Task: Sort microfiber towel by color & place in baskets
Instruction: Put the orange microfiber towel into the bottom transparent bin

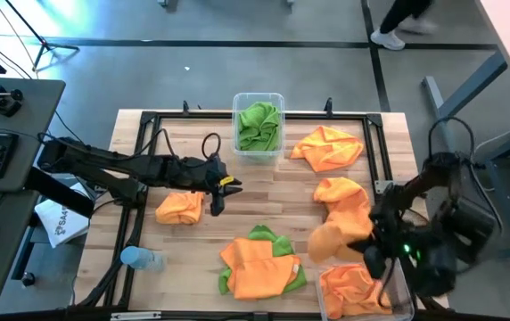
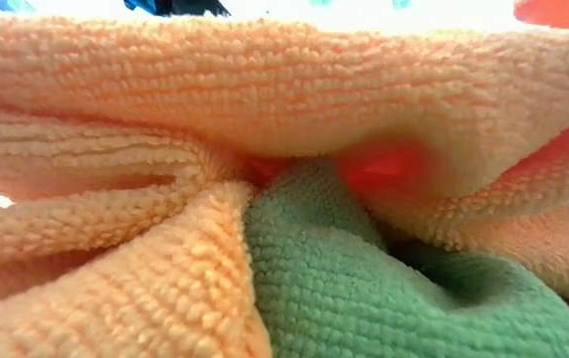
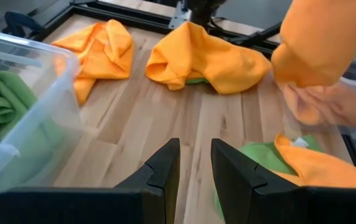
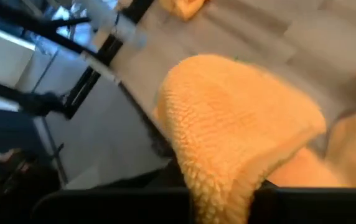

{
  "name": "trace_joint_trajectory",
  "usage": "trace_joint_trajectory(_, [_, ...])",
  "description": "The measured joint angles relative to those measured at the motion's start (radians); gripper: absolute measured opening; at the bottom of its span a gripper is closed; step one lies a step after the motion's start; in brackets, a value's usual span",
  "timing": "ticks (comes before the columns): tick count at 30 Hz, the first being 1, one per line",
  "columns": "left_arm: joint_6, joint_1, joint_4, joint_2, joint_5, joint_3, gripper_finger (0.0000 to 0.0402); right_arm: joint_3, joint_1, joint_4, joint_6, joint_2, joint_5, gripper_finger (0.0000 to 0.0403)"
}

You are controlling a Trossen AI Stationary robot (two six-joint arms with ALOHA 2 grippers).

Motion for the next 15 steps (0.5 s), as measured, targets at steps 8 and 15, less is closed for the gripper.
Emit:
trace_joint_trajectory(8, [-0.049,-0.059,-0.005,0.000,-0.065,0.000,0.0081,0.262,0.101,0.005,0.101,0.139,-0.063,0.0000])
trace_joint_trajectory(15, [-0.062,-0.115,-0.005,0.000,-0.132,0.000,0.0081,0.202,0.165,0.004,0.344,0.158,-0.355,0.0000])
